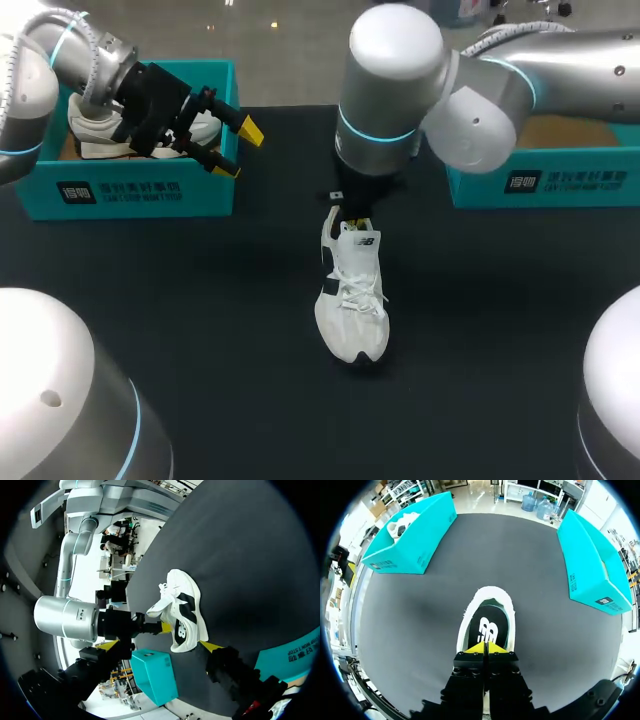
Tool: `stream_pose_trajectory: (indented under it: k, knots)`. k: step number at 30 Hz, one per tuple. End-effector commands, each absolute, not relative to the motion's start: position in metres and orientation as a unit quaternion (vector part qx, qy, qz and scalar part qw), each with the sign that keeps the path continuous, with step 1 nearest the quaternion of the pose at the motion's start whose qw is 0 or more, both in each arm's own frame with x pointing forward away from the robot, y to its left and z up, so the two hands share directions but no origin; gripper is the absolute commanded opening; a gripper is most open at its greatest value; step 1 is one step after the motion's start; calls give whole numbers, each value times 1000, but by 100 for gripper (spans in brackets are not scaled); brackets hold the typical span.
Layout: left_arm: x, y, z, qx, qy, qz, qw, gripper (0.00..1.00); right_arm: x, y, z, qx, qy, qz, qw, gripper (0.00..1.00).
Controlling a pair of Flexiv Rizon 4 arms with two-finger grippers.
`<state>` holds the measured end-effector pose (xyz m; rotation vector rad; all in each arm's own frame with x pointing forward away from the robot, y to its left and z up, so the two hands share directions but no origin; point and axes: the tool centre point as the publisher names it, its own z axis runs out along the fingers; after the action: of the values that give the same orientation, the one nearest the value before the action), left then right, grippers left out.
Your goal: Take the shoe out of the shoebox, open the shoe tongue, remove and reinsert the insole, then place the shoe into the shoebox
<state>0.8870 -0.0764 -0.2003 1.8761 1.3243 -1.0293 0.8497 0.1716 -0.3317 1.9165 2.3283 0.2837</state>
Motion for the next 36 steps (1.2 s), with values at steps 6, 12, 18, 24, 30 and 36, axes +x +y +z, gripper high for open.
stream_pose_trajectory:
  k: [6,12,18,24,30,36]
  knots:
    - [887,-76,-200,710,501,-388,306,100,842,182,-352,628,775,62,44,0]
    - [887,-76,-200,710,501,-388,306,100,832,178,-362,631,774,45,42,0]
    - [887,-76,-200,710,501,-388,306,100,827,172,-370,642,765,38,40,0]
    - [887,-76,-200,710,501,-388,306,100,830,170,-385,651,757,35,35,0]
    - [887,-76,-200,710,501,-388,306,100,832,173,-398,651,758,25,32,0]
    - [887,-76,-200,710,501,-388,306,100,833,173,-401,650,760,17,30,0]
